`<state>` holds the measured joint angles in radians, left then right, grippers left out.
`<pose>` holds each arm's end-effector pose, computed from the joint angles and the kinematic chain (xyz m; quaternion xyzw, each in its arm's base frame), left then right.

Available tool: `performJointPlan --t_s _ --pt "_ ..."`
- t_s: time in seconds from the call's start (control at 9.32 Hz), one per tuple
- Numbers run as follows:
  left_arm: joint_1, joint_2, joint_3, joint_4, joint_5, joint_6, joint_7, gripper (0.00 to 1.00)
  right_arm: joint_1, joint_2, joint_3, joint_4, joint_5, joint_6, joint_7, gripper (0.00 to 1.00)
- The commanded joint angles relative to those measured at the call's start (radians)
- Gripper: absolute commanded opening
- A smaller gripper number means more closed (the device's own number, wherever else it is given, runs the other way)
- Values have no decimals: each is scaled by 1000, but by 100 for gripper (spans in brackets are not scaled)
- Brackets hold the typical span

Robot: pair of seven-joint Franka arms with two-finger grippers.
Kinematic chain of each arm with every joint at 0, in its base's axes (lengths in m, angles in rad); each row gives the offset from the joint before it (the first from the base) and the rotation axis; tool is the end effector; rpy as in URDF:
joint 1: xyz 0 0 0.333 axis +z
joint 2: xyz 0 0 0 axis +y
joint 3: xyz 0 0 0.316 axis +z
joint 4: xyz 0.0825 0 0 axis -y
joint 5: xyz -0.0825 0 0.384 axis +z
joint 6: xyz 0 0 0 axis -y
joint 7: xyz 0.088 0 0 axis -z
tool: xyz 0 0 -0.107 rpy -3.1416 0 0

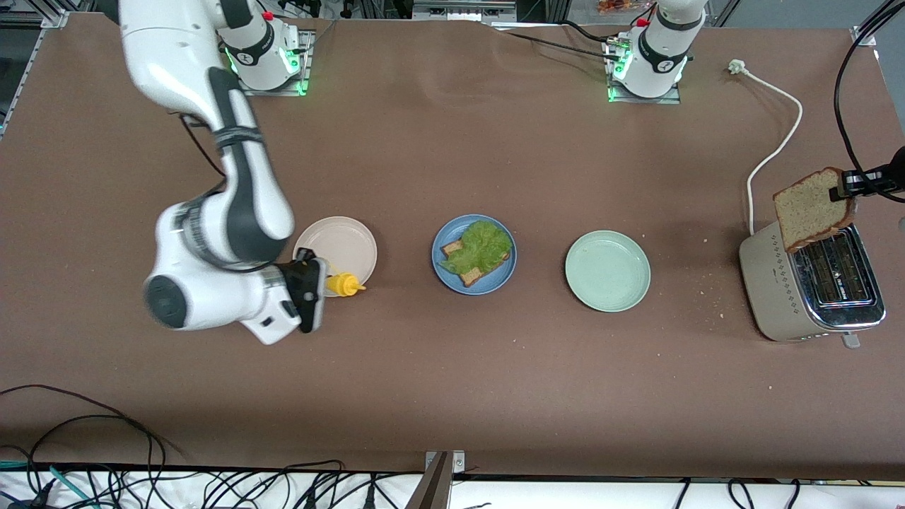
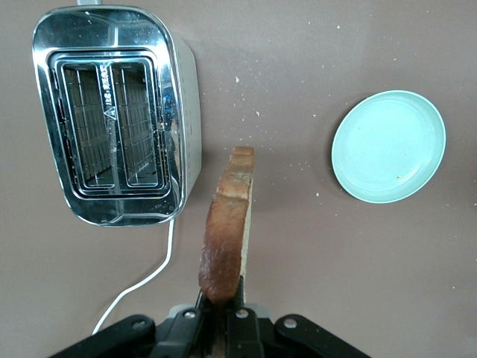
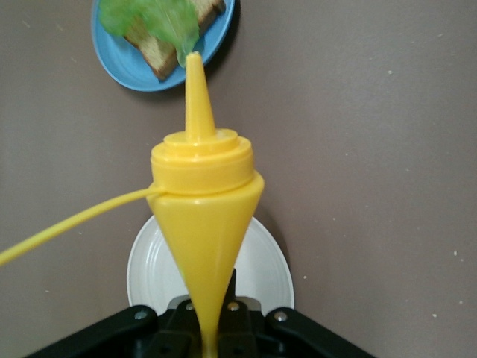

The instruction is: Make sandwich in blue plate with both arms

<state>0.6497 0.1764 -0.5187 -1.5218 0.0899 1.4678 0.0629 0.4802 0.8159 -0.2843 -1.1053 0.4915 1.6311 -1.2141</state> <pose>0.5749 0.1094 0.5505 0.9941 0.0327 -0.1030 0.0087 0.6914 0.2497 0.3239 -0.7596 -0.6230 0.0492 0.1800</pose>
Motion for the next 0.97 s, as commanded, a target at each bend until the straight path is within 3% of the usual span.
performJointPlan --t_s 0.0,0.54,0.86 --pt "7 -29 -3 -21 -12 -3 -2 0 151 11 -16 33 -224 26 183 0" --pt "1 -29 -4 -21 -12 -3 -6 0 449 23 -10 25 -684 12 447 0" --pt "1 -29 -4 -23 -12 -3 -6 0 508 37 -10 -1 -772 10 476 0"
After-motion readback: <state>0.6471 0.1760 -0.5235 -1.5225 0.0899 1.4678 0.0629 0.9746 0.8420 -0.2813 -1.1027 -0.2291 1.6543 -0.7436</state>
